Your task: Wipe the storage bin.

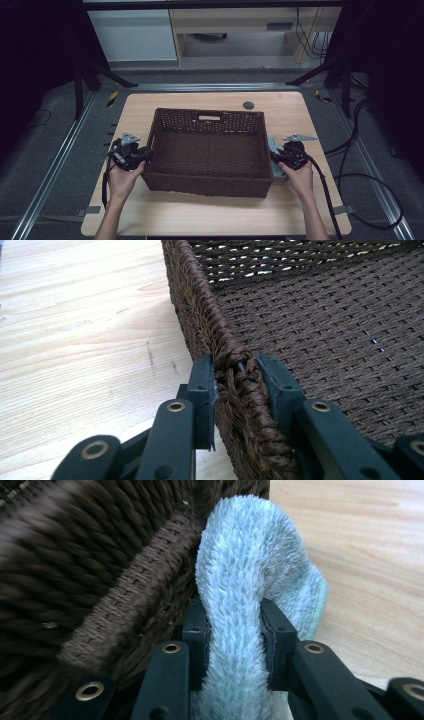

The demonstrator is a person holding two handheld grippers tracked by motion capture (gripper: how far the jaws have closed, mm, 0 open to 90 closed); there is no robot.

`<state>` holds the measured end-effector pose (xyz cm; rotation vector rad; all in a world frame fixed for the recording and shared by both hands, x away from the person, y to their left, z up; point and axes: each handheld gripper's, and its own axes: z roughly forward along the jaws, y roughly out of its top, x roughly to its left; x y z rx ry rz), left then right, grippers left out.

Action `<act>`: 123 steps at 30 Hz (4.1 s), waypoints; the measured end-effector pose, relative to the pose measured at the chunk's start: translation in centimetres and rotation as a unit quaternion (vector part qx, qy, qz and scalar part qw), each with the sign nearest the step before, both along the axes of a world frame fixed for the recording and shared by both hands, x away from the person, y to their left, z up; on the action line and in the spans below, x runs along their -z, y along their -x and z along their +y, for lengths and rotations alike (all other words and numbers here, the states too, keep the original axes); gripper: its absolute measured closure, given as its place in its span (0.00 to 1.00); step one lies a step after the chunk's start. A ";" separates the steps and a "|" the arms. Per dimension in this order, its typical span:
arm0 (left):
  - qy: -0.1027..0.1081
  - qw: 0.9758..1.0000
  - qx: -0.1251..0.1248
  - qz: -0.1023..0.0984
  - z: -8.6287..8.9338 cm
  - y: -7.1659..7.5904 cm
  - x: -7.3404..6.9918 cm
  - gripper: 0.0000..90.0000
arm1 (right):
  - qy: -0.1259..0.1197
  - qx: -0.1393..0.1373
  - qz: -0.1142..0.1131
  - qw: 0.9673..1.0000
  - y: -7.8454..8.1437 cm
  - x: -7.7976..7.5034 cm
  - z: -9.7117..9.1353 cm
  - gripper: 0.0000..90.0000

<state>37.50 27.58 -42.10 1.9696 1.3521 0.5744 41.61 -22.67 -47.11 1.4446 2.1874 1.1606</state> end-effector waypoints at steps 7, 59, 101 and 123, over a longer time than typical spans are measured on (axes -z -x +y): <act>-0.002 1.000 -0.018 -0.003 0.2 -0.4 0.0 0.78 | -0.054 -0.002 -0.067 0.996 1.3 -4.2 -1.3 0.79; -0.002 1.000 -0.005 -0.019 0.3 -0.2 0.2 0.77 | 0.013 -0.025 -0.024 0.999 4.7 -1.5 0.4 0.79; 0.001 1.000 -0.025 -0.019 1.4 -1.6 0.3 0.78 | 0.037 -0.045 0.002 0.998 4.6 -0.2 1.5 0.79; 0.009 1.000 -0.022 -0.013 1.7 -1.7 0.3 0.76 | -0.009 -0.042 -0.048 0.998 7.5 -3.3 0.5 0.79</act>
